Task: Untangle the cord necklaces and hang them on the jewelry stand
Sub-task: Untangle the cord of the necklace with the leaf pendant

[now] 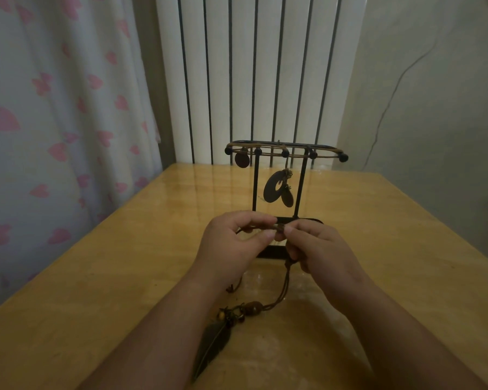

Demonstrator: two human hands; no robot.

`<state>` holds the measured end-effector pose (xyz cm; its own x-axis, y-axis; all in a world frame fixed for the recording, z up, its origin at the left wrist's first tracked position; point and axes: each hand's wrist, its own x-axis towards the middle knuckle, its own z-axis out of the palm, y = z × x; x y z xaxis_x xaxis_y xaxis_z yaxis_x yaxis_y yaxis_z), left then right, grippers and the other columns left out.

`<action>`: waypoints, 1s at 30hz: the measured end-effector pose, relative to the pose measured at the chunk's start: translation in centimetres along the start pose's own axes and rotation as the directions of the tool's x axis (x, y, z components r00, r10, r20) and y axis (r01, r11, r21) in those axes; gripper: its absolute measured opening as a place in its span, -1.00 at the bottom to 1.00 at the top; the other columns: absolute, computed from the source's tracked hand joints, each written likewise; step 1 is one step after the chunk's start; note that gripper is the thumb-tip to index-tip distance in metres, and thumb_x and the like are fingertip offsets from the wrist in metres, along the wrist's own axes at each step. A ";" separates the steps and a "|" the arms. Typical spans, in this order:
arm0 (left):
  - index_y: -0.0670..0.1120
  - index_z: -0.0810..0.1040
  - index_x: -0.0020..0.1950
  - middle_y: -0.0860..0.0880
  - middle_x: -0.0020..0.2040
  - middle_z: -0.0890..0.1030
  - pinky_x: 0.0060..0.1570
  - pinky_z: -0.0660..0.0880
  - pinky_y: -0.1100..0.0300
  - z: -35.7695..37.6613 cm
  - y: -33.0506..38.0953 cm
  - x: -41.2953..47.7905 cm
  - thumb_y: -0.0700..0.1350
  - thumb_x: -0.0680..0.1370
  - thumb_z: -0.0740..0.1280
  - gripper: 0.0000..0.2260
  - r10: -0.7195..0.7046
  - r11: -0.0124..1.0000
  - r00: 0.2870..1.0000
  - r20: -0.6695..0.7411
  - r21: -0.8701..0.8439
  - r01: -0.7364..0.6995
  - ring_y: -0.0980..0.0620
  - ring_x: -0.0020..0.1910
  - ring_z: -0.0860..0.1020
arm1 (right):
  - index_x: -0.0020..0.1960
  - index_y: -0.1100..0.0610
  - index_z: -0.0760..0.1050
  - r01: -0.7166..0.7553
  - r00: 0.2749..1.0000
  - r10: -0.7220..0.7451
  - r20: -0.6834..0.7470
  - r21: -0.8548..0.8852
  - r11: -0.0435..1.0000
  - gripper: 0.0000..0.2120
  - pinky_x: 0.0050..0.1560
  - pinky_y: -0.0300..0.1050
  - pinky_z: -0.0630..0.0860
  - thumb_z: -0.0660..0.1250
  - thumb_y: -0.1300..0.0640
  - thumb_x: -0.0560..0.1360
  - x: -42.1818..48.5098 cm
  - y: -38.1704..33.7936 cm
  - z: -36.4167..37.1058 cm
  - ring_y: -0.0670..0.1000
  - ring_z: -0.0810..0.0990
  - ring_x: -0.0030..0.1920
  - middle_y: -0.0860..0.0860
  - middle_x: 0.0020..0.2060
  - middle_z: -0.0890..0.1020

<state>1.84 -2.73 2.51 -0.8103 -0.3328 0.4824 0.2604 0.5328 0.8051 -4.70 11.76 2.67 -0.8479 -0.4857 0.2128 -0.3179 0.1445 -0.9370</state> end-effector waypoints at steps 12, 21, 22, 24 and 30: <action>0.19 0.62 -0.11 0.19 -0.16 0.64 -0.13 0.45 0.42 0.0 0.3 0.1 -0.19 0.51 0.42 -0.77 -0.001 1.000 1.000 0.002 0.024 0.001 0.26 -0.09 0.55 | -0.18 0.11 0.62 0.010 1.000 -0.010 0.025 0.012 1.000 -0.68 -0.36 -0.27 0.30 0.14 0.11 0.61 -0.1 -0.1 0.0 -0.19 0.39 -0.45 -0.05 -0.45 0.49; 0.20 0.61 -0.12 0.18 -0.16 0.63 -0.17 0.43 0.47 0.0 0.3 0.1 -0.19 0.52 0.42 -0.76 0.004 0.999 1.000 0.000 0.035 -0.004 0.27 -0.10 0.54 | -0.02 0.00 0.58 0.040 0.999 -0.040 0.009 0.017 0.999 -0.89 -0.40 -0.36 0.40 0.31 0.15 0.52 -0.1 0.0 0.0 -0.22 0.49 -0.39 -0.08 -0.38 0.55; 0.20 0.60 -0.12 0.18 -0.16 0.62 -0.18 0.42 0.49 0.0 0.3 0.1 -0.18 0.52 0.41 -0.76 0.002 0.999 1.000 -0.002 0.038 -0.002 0.28 -0.11 0.54 | 0.03 -0.05 0.54 0.044 0.999 -0.044 -0.006 0.023 0.999 -0.86 -0.39 -0.36 0.42 0.33 0.15 0.52 -0.1 0.1 0.0 -0.18 0.52 -0.37 -0.03 -0.36 0.56; 0.18 0.59 -0.13 0.17 -0.18 0.61 -0.21 0.41 0.51 0.1 0.3 0.1 -0.17 0.54 0.39 -0.78 -0.007 0.999 1.000 0.001 0.038 0.007 0.30 -0.13 0.52 | 0.03 -0.08 0.51 0.064 0.997 -0.064 -0.037 0.000 0.998 -0.87 -0.31 -0.32 0.50 0.34 0.12 0.53 -0.1 0.1 0.0 -0.06 0.58 -0.28 0.07 -0.30 0.60; 0.12 0.58 -0.11 0.14 -0.21 0.58 -0.23 0.39 0.48 0.2 0.4 0.1 -0.15 0.59 0.32 -0.83 -0.047 0.999 0.998 0.035 -0.006 0.047 0.33 -0.19 0.50 | -0.10 -0.08 0.60 0.112 0.992 -0.118 -0.036 -0.131 0.985 -0.87 -0.21 -0.22 0.55 0.28 0.03 0.56 -0.2 0.2 0.2 -0.08 0.56 -0.18 -0.01 -0.24 0.64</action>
<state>1.73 -2.44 2.80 -0.8392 -0.3302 0.4321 0.2254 0.5119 0.8289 -4.52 11.65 2.43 -0.8191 -0.4682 0.3313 -0.4637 0.2005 -0.8630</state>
